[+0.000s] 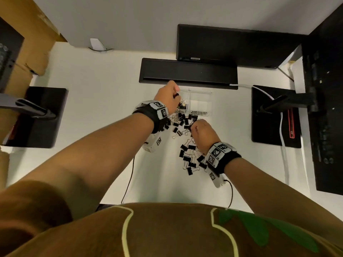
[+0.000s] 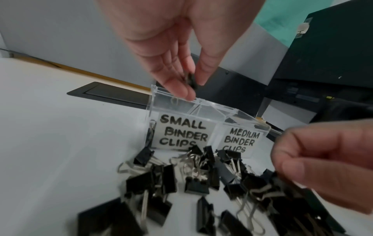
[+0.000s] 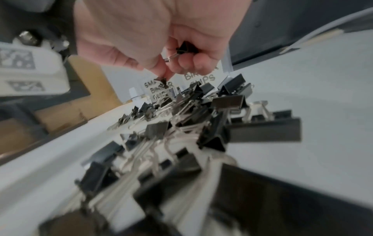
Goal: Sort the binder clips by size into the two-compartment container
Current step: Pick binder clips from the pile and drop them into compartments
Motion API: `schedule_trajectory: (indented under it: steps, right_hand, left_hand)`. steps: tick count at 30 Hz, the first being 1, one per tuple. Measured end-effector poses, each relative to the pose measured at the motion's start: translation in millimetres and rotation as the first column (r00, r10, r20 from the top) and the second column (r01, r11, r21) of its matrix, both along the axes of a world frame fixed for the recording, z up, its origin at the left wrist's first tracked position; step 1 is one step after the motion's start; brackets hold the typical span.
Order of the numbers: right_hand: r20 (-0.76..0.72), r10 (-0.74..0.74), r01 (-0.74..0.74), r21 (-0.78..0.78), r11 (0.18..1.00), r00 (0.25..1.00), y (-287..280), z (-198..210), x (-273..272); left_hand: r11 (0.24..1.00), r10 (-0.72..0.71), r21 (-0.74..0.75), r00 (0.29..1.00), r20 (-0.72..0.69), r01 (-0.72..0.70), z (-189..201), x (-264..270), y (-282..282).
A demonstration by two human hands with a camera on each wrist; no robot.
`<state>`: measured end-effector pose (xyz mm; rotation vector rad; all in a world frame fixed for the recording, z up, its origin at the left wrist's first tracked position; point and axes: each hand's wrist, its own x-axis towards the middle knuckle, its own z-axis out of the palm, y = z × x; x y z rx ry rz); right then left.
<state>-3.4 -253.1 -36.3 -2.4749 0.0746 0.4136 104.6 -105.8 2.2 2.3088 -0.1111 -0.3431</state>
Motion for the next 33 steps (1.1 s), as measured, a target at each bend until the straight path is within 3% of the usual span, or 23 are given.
schedule_trajectory:
  steps: [3, 8, 12, 16, 22, 25, 29, 33]
  right_hand:
    - [-0.028, -0.087, 0.088, 0.033, 0.996, 0.996, -3, 11, 7]
    - [-0.017, -0.043, 0.044, 0.073, 0.996, 0.999, -8, 7, 14]
    - [-0.005, 0.132, -0.132, 0.034, 0.991, 0.991, -4, -8, 10]
    - [-0.116, 0.293, -0.303, -0.09, 0.949, 0.949, 2, -13, 6]
    - [-0.116, 0.34, -0.355, -0.154, 0.922, 0.933, 12, -17, 7]
    - [-0.069, 0.266, -0.271, -0.088, 0.959, 0.962, 11, -14, 8]
    - [-0.016, -0.03, 0.032, 0.111, 0.993, 0.999, 11, 17, 33]
    - [0.067, -0.054, 0.046, 0.113, 0.993, 0.996, 14, 45, 73]
  left_hand:
    - [0.999, -0.018, 0.039, 1.0, 0.02, 0.017, -3, -10, 5]
    - [0.986, -0.118, 0.123, 0.992, 0.054, 0.11, -22, -48, 10]
    - [0.945, -0.248, 0.205, 0.967, -0.06, 0.255, -47, -74, 10]
    - [0.919, -0.287, 0.255, 0.954, -0.086, 0.3, -62, -81, 13]
    - [0.915, -0.277, 0.28, 0.957, -0.08, 0.289, -69, -83, 20]
    - [0.932, -0.258, 0.246, 0.964, -0.072, 0.268, -71, -84, 22]
    - [0.936, -0.254, 0.229, 0.964, -0.084, 0.266, -69, -85, 25]
    - [0.95, -0.23, 0.19, 0.967, -0.108, 0.247, -67, -87, 27]
